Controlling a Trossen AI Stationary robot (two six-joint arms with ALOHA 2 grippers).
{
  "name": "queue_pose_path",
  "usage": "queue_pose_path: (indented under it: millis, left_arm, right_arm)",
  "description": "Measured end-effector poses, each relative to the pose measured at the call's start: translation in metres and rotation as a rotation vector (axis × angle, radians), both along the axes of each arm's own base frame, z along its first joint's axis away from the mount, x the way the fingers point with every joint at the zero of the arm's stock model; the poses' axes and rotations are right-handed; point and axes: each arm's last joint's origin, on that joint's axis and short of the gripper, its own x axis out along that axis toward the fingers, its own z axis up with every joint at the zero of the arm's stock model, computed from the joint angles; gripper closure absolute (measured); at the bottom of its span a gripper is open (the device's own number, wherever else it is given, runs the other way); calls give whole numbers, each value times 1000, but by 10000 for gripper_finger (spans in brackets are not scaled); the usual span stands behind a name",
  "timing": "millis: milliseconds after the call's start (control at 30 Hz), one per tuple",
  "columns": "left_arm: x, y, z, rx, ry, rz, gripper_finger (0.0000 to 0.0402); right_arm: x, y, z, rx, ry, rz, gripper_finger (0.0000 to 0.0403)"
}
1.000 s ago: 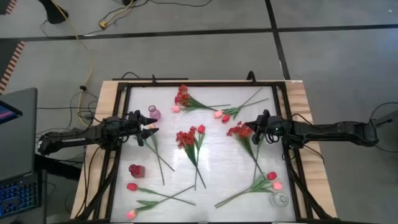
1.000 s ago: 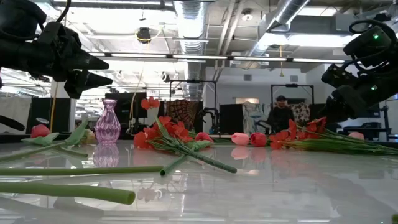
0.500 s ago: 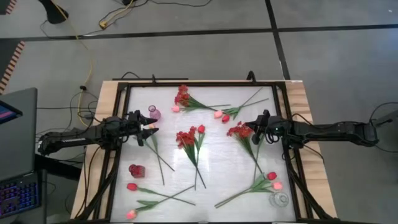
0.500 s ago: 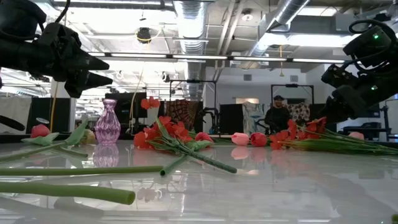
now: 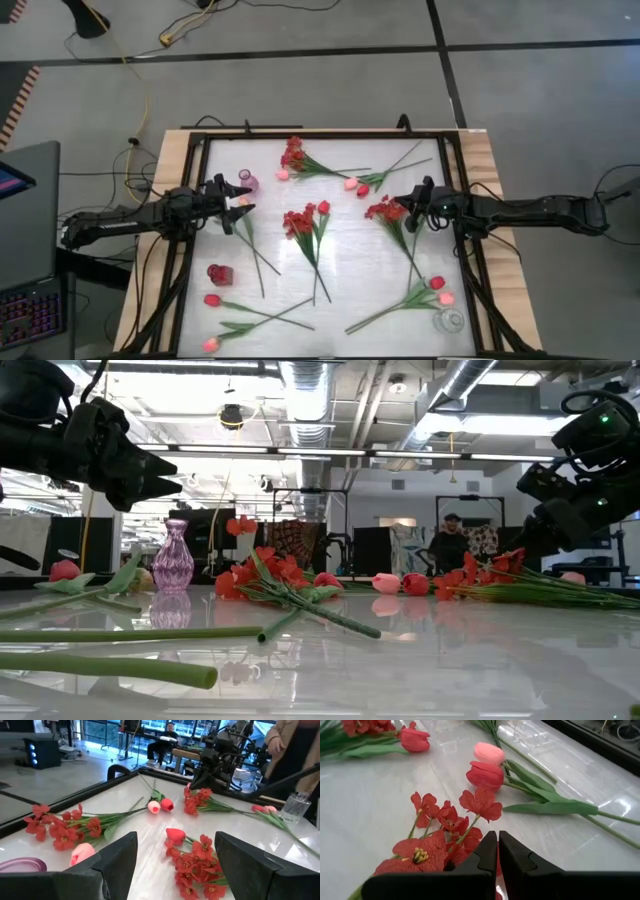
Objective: Sort flowers into vase by color
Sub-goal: Put the red tulip into the purple vase
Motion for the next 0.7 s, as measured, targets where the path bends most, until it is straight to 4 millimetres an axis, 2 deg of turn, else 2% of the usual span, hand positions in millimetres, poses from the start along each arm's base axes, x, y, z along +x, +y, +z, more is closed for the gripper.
queue_pose_path:
  millis: [200, 367, 533, 700]
  left_arm:
    - [0, 1, 1, -86, -42, 36, 148]
    - [-1, 2, 2, -98, -51, 82, 148]
    - [-2, 5, 3, -123, -82, 205, 148]
    - [-2, 4, 3, -151, -69, 181, 148]
  right_arm:
    - [0, 0, 1, -8, -3, 4, 356]
    - [4, -1, 9, -43, -60, 14, 356]
    - [13, -3, 35, -132, -122, 48, 356]
    - [20, -4, 69, -223, -183, 107, 356]
